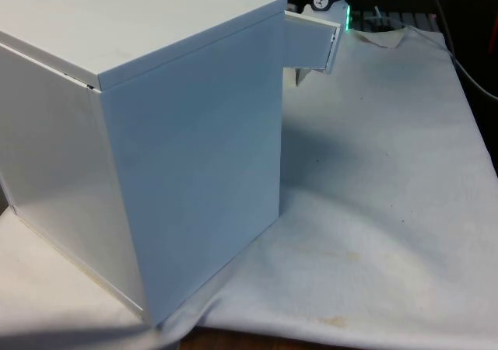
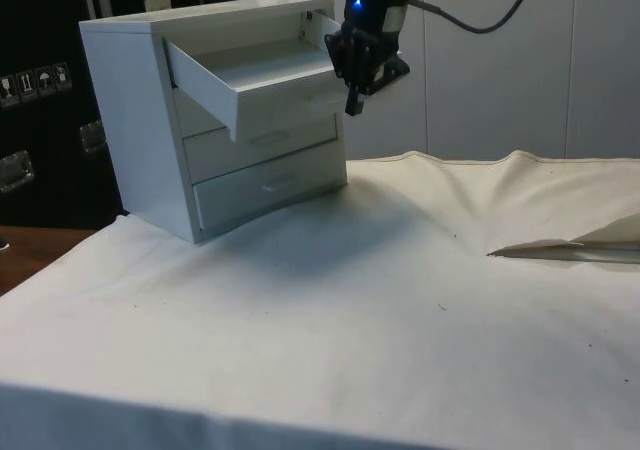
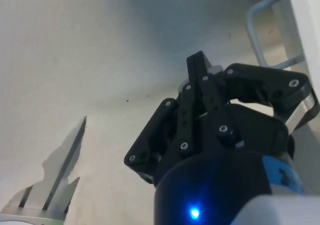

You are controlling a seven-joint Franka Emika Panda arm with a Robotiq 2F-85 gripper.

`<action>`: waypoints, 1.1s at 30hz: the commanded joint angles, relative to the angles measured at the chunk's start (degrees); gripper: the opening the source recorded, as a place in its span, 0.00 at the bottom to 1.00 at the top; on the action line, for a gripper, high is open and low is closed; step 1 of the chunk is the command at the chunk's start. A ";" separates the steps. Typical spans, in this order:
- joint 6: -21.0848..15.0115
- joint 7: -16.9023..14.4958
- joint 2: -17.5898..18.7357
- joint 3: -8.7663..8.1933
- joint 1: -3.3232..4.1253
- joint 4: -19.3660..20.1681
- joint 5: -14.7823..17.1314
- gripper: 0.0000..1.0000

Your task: Open the drawer, then close it.

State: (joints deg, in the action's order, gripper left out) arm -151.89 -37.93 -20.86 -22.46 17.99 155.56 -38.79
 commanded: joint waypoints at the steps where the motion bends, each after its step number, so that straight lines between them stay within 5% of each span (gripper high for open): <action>1: 0.00 -0.11 0.34 0.00 -0.17 -0.52 -0.29 0.00; 15: 0.06 -0.06 2.01 0.06 -0.46 -3.44 -0.97 0.00; 16: 0.00 -0.46 1.78 -0.17 0.00 -2.92 0.00 0.00; 18: 0.06 0.29 2.01 0.29 -0.74 -3.72 -1.66 0.00; 24: -0.34 2.01 2.01 0.46 -1.09 -4.01 -4.53 0.00; 25: 0.00 0.40 1.95 -0.17 -0.06 -3.61 -2.06 0.00; 26: -0.34 2.01 2.01 0.46 -1.09 -4.01 -4.53 0.00; 33: -0.46 6.25 2.18 0.40 -1.03 -4.41 -10.26 0.00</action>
State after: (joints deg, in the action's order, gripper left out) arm -151.95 -33.35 -18.85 -22.63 17.88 151.72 -46.64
